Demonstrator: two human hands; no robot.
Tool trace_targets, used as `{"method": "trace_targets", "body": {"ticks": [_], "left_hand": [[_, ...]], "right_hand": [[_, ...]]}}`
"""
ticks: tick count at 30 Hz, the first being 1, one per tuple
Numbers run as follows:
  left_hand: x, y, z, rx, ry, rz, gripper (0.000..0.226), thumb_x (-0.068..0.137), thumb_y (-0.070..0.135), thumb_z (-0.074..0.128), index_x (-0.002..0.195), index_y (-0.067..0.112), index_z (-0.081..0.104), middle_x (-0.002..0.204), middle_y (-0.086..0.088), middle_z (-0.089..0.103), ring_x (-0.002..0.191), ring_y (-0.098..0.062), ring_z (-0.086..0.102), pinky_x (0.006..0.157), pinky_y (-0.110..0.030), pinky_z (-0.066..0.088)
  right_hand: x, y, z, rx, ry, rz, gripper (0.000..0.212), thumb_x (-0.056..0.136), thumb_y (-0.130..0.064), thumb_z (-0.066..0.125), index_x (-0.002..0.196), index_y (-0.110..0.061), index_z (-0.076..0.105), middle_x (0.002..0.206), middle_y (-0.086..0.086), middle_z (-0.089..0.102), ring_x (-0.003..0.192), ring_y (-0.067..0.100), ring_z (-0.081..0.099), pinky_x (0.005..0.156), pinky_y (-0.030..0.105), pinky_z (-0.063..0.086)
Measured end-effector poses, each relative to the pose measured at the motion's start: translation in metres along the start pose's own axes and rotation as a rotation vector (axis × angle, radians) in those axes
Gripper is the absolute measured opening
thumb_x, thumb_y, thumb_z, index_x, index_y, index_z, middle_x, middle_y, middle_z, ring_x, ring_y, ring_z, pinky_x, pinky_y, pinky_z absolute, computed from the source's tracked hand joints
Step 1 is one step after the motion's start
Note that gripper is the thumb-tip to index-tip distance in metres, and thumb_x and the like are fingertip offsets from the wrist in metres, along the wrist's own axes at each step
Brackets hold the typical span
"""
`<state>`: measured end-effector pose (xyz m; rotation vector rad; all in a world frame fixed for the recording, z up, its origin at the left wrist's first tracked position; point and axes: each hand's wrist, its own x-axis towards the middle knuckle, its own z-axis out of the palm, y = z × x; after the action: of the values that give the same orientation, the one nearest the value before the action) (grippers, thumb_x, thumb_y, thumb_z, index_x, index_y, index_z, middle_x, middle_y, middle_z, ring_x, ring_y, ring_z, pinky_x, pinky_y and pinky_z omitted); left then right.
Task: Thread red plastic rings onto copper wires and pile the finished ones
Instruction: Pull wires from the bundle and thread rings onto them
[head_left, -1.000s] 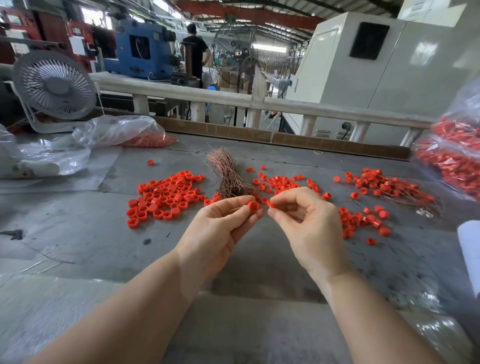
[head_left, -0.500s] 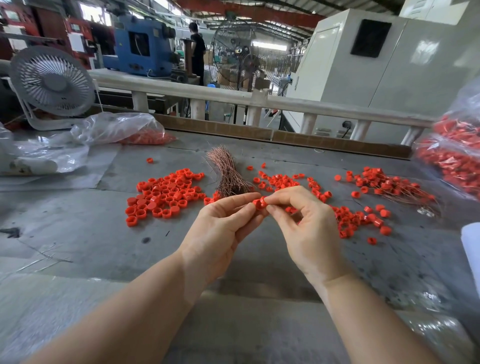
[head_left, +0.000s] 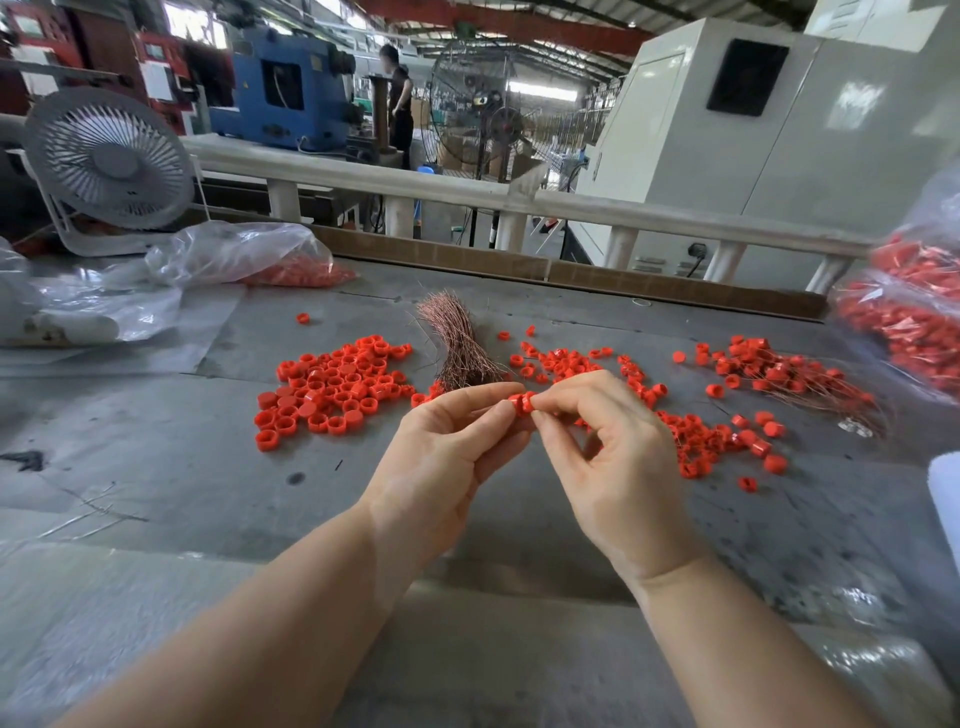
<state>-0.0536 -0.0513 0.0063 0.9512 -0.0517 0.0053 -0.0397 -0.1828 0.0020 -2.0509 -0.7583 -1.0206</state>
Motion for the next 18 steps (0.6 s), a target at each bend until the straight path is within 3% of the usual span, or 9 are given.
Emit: {"method": "trace_targets", "body": {"ticks": [14,18], "left_hand": [[0.0016,-0.0028,-0.0032,0.054,-0.015,0.039,0.012,0.074,0.006,0.062,0.083,0.009,0.069,0.078,-0.007,0.072,0.074,-0.011,0.068,0.072,-0.020,0.056],[0.0010,-0.0029,-0.0030,0.068,-0.015,0.045,0.012,0.080,0.003,0.059,0.083,0.009,0.069,0.078,-0.007,0.072,0.075,-0.011,0.068,0.072,-0.021,0.056]], "right_hand": [[-0.0001,-0.0016,-0.0003,-0.027,0.007,-0.040,0.006,0.083,-0.006,0.063,0.082,-0.006,0.068,0.082,0.001,0.062,0.077,0.015,0.060,0.072,0.029,0.051],[-0.0002,-0.0023,-0.0006,-0.025,0.012,-0.040,0.006,0.083,-0.006,0.063,0.081,-0.005,0.068,0.082,0.002,0.062,0.077,0.016,0.060,0.071,0.030,0.051]]}}
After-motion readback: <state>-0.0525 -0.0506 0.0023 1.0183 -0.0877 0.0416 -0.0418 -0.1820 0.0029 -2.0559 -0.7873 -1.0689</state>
